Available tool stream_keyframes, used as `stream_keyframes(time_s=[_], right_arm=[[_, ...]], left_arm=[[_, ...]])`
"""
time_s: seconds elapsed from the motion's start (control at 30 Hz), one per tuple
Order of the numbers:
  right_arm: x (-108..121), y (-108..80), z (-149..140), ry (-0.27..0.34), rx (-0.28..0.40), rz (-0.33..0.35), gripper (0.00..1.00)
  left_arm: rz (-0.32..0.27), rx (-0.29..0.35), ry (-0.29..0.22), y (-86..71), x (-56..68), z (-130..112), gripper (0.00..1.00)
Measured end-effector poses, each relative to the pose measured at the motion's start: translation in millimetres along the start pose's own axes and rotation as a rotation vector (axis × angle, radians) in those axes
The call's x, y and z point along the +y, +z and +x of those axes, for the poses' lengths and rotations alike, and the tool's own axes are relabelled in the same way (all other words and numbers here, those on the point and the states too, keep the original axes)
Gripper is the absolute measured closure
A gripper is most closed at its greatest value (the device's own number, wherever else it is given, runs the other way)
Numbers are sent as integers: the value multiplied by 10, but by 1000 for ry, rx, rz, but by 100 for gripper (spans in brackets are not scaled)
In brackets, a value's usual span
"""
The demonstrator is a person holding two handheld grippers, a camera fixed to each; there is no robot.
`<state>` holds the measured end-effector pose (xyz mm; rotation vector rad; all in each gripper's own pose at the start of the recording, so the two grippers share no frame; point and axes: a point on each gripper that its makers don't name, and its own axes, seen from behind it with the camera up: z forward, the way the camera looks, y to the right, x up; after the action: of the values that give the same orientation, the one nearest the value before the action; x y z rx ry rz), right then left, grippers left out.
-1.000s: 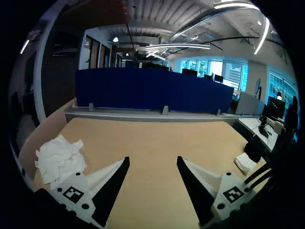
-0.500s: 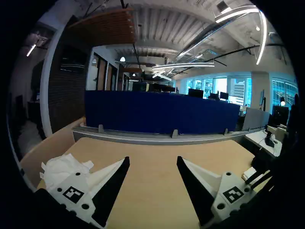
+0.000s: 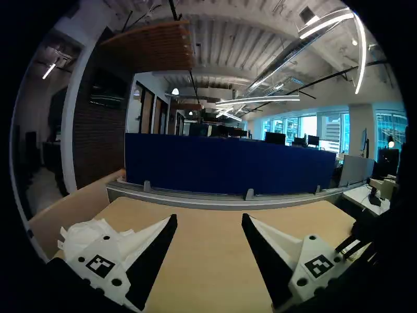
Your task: Fold towel
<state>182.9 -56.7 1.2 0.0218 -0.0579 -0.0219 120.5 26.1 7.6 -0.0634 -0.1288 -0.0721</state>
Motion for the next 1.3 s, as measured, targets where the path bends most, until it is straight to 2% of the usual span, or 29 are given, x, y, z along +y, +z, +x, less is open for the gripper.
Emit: stream_keyframes(time_s=[0.17, 0.27, 0.37, 0.6, 0.87, 1.07, 1.3], right_arm=[[-92, 46, 0, 5, 0, -2, 0], [-128, 79, -43, -6, -9, -2, 0], [-178, 113, -98, -15, -17, 3, 0], [-276, 177, -223, 5, -39, 19, 0], [-245, 176, -245, 1, -31, 6, 0], [-200, 192, -341, -7, -28, -11, 0], [-201, 243, -478, 2, -12, -12, 0]], left_arm=[[9, 16, 12, 32, -46, -26, 9], [9, 27, 36, 36, -56, -66, 9], [12, 33, 65, 43, -82, -146, 8], [27, 41, 119, 58, -187, -444, 8], [38, 65, 114, 63, -288, -794, 8], [55, 80, 129, 84, -349, -1029, 9], [60, 94, 105, 112, -399, -1327, 8]])
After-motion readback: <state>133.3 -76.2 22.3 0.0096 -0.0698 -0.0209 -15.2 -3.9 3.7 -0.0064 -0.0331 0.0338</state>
